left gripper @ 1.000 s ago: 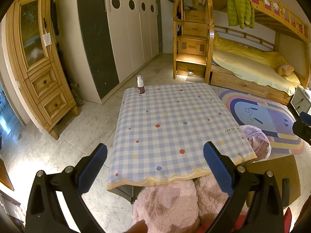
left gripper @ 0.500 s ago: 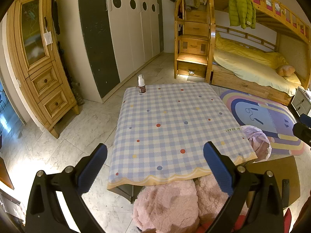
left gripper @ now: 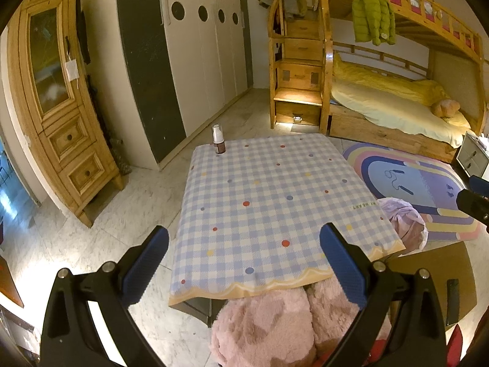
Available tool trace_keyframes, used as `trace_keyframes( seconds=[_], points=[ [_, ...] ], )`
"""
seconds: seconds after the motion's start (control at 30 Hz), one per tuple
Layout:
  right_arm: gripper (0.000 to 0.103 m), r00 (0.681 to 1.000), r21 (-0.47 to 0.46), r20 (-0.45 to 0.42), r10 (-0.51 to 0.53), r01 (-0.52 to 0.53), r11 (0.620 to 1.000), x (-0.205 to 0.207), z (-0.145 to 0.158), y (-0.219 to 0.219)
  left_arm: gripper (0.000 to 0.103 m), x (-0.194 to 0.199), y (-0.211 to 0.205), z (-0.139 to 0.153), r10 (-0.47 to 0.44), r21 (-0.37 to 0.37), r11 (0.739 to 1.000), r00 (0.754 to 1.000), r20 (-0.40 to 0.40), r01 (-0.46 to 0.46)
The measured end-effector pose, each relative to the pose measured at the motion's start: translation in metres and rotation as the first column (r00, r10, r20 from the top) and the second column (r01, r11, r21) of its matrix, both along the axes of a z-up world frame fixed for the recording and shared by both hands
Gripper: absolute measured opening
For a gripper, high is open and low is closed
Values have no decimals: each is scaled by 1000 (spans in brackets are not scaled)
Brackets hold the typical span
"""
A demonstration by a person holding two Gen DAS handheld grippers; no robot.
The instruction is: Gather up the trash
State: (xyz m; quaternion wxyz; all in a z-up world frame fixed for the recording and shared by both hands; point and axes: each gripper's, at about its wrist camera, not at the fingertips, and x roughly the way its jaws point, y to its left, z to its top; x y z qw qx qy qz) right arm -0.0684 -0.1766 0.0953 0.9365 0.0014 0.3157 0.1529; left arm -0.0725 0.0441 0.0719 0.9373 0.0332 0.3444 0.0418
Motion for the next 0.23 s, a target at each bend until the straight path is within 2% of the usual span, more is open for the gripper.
trace_keyframes(
  seconds=[0.23],
  points=[
    [94, 998, 5, 8, -61, 61, 998, 2, -12, -10, 96, 15, -8, -15, -10, 9, 1000, 998, -57, 10]
  ],
)
